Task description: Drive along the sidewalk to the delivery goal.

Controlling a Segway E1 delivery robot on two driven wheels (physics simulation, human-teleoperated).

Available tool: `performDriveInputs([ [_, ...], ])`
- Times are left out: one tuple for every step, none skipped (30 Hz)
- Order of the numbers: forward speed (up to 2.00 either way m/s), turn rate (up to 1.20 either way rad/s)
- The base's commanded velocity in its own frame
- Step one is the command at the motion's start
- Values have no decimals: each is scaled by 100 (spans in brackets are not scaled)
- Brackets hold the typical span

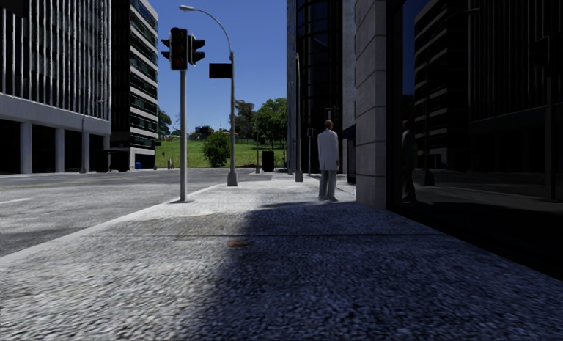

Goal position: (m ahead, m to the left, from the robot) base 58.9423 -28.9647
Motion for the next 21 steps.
performDriveInputs([
  [200, 0],
  [200, 0],
  [200, 0],
  [200, 0],
  [200, 0],
  [200, 0],
  [200, 0],
  [200, 0],
  [200, 0],
  [200, 0],
  [200, 0],
  [200, 0],
  [200, 0],
  [200, 0],
  [200, 0],
  [200, 0],
  [200, 0],
  [200, 0],
  [200, 0],
  [200, 0],
  [200, 0],
])
